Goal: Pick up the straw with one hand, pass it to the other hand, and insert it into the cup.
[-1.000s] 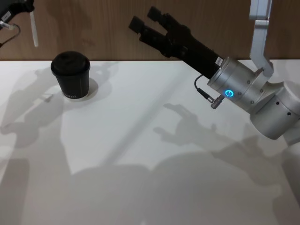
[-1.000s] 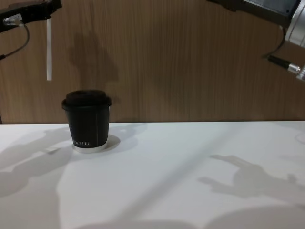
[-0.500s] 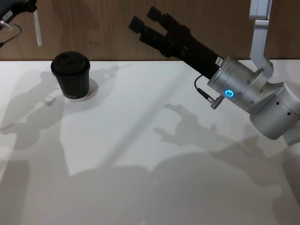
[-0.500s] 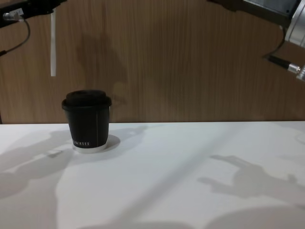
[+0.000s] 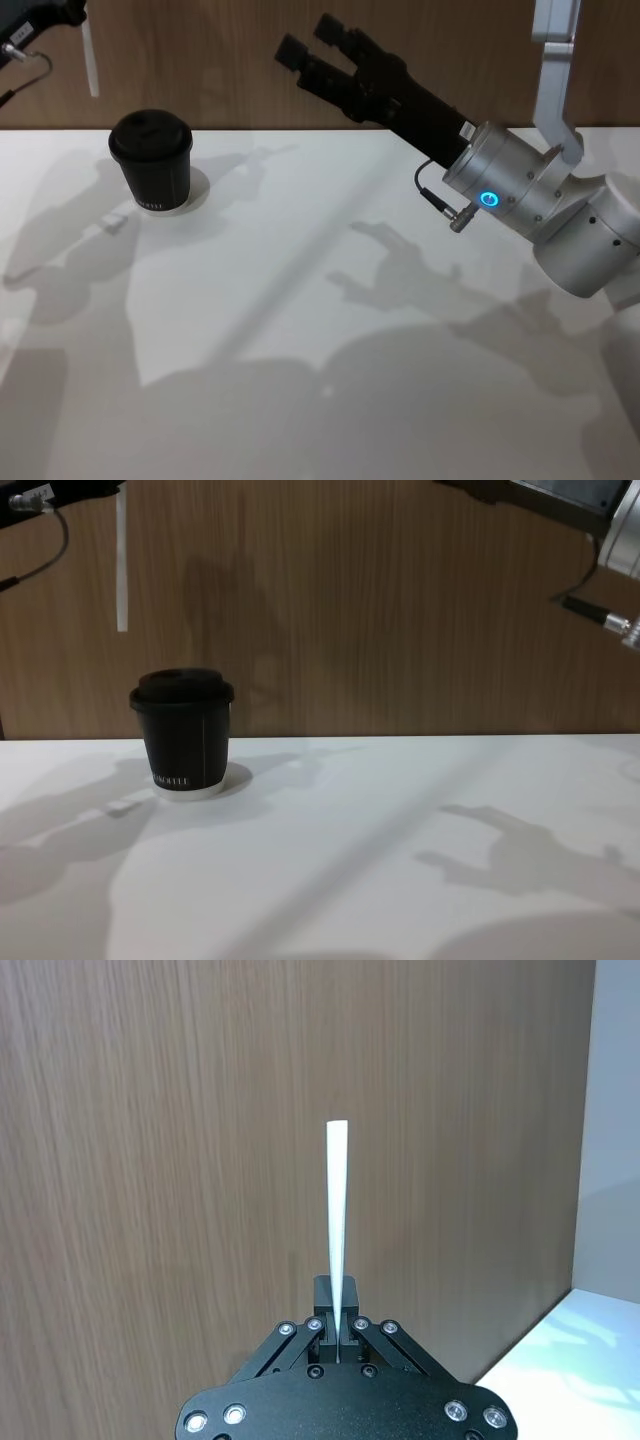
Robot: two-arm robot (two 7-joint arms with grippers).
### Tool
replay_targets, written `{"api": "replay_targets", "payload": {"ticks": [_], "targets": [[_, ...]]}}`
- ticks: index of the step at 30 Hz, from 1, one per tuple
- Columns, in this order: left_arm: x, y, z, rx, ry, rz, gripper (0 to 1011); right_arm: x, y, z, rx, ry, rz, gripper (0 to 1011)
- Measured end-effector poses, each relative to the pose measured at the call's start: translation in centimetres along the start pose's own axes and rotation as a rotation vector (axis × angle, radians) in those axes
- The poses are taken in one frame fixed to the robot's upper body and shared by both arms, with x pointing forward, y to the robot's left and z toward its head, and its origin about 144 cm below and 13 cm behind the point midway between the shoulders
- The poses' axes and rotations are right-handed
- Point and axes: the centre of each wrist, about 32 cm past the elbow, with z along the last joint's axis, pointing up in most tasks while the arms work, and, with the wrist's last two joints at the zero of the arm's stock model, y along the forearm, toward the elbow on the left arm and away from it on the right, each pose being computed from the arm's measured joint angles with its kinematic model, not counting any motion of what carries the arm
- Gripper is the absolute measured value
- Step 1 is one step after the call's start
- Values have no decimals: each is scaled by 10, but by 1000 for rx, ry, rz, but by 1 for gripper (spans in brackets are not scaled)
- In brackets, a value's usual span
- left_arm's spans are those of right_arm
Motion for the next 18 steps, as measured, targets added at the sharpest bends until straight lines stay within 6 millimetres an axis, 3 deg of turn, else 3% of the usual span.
{"api": "replay_targets", "payload": {"ticks": [18], "targets": [[-7,-1,-1,2,11,-10,10,0,0,0,0,0,0,1001]]}}
